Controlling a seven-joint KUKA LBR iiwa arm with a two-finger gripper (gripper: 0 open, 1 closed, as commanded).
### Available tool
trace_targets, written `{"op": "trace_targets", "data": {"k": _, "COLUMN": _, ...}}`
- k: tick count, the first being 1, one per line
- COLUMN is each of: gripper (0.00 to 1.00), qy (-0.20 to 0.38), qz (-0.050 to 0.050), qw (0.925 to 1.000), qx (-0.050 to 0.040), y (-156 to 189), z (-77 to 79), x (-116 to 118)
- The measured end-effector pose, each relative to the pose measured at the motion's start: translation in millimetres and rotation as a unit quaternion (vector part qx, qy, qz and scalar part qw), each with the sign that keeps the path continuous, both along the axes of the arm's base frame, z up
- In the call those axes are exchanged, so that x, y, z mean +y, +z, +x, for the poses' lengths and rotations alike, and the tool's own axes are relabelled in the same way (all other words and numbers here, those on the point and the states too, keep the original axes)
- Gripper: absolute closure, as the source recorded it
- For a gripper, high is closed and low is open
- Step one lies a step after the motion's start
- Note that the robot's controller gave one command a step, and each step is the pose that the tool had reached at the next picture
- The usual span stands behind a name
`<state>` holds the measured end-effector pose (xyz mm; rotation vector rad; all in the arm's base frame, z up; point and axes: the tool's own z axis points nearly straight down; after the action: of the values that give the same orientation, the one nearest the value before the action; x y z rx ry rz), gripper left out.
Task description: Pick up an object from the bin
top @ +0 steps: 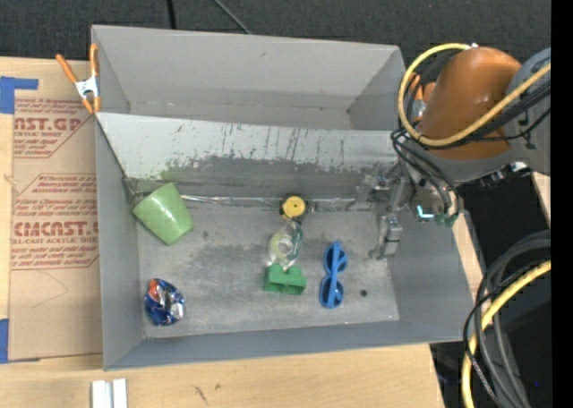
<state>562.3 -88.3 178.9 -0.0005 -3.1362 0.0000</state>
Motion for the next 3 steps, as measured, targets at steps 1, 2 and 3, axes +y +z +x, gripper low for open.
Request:
{"op": "trace_targets", "data": {"k": 1, "gripper": 0.0, "qy": 0.021, "qz": 0.0, "qw": 0.9998, "qx": -0.0002, "y": -113.2, "z": -3.6, "x": 29.4}}
{"op": "trace_targets", "data": {"k": 2, "gripper": 1.0, "qy": 0.02, "qz": 0.0, "qw": 0.9998, "qx": -0.0055, "y": -107.9, "z": -0.4, "x": 29.0}}
{"op": "trace_targets", "data": {"k": 3, "gripper": 0.0, "qy": 0.02, "qz": 0.0, "qw": 0.9998, "qx": -0.0037, "y": -109.0, "z": -1.5, "x": 28.9}}
